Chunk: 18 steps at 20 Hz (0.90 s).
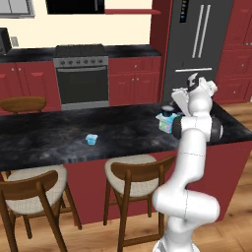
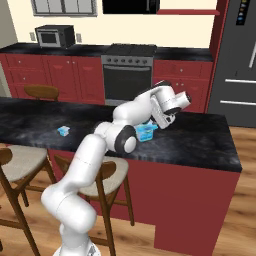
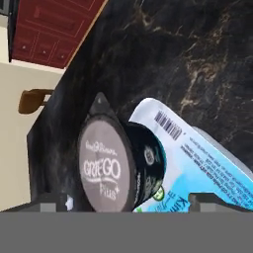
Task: Stack the yogurt containers by placing the smaller containers on top of the larger containers.
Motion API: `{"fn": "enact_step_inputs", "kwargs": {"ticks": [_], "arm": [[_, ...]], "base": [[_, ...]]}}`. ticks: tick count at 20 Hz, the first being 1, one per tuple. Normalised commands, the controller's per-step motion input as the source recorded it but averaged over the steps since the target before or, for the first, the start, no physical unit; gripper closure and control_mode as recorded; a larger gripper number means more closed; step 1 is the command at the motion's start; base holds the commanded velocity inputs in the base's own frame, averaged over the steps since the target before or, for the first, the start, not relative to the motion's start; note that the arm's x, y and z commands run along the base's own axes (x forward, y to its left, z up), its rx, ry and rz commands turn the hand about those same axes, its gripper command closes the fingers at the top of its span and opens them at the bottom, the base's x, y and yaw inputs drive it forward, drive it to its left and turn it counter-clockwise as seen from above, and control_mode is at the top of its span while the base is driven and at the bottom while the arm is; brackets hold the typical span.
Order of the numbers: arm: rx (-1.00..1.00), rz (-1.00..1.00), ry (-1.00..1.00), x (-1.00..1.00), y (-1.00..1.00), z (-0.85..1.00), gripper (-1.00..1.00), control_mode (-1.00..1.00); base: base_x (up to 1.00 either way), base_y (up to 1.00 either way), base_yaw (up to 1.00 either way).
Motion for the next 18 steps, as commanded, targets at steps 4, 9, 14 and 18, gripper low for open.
{"fn": "enact_step_inputs", "kwargs": {"ticks": [4, 9, 14, 18], "arm": [[-0.04, -0.01, -0.08, -0.8, 0.08, 0.45, -1.0, -1.0], [-0.14, -0.09, -0.28, -0.91, 0.37, 0.42, -1.0, -1.0], [-0.32, -0.13, -0.44, -0.83, 0.74, 0.05, -1.0, -1.0], [-0.2, -0.08, -0.15, -0.69, 0.95, 0.01, -1.0, -1.0]], "base": [[0.0, 0.0, 0.0], [0.0, 0.0, 0.0], [0.0, 0.0, 0.0], [0.0, 0.0, 0.0]]}}
